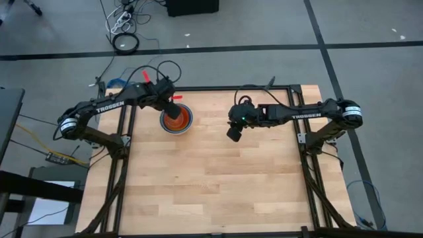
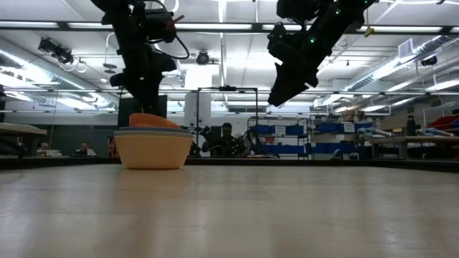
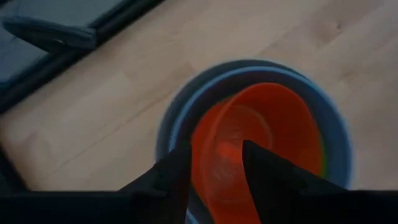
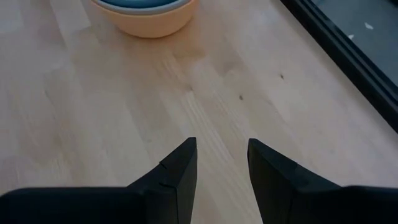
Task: Nest bowls inside each other
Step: Stack the orange bowl on top of the green bowl
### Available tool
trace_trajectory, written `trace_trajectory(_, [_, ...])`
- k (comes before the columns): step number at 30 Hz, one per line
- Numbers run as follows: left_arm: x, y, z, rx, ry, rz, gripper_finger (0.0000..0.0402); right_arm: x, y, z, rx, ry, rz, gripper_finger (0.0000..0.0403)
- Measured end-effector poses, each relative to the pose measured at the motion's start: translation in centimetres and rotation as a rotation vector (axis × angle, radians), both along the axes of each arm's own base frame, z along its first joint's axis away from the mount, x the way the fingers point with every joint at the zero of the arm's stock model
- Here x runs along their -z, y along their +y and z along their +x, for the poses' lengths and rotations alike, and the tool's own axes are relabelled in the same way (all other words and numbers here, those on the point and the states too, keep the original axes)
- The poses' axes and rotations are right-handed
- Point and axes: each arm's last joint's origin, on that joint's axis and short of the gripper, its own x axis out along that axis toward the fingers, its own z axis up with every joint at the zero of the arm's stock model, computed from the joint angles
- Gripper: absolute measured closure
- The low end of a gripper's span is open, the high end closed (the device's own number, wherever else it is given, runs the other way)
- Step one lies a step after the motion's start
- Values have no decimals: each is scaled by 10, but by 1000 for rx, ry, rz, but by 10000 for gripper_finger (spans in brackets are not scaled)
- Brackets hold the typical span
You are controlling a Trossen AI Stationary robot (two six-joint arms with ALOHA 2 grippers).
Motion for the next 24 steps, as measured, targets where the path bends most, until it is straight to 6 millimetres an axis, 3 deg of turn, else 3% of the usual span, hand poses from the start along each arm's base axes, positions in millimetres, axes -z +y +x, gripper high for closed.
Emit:
trace_trajectory(5, [3, -4, 0, -16, 1, -30, 250, 0, 0, 0, 0, 0, 0, 274])
trace_trajectory(16, [34, -9, -10, -48, 88, -72, 250, 0, 0, 0, 1, -1, -1, 274])
trace_trajectory(24, [5, -4, -3, -32, 67, 13, 250, 0, -3, 0, 12, -4, -1, 274])
